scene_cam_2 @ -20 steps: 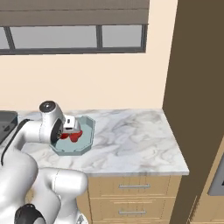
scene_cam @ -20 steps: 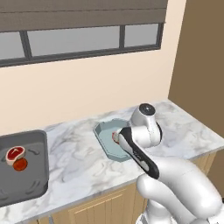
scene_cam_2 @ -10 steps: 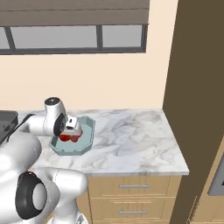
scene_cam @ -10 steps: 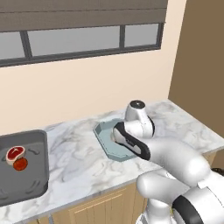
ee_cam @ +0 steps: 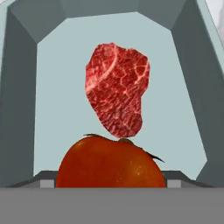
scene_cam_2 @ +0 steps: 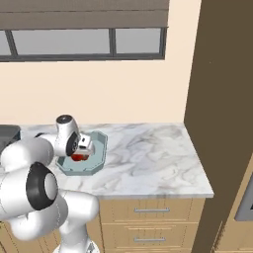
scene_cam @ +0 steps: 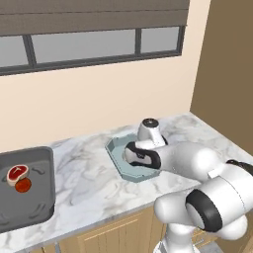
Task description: Place one tomato and one steak in each tupperware on the nearby counter, to pack two identical lunches.
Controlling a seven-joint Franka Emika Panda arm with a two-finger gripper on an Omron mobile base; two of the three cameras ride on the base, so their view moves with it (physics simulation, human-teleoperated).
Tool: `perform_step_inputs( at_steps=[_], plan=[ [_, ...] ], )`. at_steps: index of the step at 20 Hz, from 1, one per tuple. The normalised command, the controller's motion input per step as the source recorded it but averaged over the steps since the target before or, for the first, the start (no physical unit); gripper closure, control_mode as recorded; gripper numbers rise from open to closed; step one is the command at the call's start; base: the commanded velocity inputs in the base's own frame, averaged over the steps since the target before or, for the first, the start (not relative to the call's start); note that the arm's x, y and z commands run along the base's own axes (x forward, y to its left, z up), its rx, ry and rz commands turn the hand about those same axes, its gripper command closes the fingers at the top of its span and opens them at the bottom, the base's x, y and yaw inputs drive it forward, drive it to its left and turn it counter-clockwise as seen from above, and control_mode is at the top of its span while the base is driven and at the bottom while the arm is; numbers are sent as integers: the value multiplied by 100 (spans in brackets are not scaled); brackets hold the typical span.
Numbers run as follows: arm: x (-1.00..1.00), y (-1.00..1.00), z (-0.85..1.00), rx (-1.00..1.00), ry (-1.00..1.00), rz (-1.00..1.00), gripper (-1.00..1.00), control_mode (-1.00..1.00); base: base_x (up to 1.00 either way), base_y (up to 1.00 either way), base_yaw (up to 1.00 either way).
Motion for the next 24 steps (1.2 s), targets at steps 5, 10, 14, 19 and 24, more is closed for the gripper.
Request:
perform_step_inputs(
  at_steps=[5, 10, 14, 19, 24],
  plan=[
    [25, 3, -11, 0, 1, -2, -100, -100, 0, 0, 0],
    [13, 23, -3, 0, 9, -4, -100, -100, 0, 0, 0],
    [37, 24, -12, 0, 1, -3, -100, -100, 0, 0, 0],
    [17, 14, 0, 0, 0, -3, -100, -100, 0, 0, 0],
    [-61, -13, 56, 0, 3, -5, -100, -100, 0, 0, 0]
  ],
)
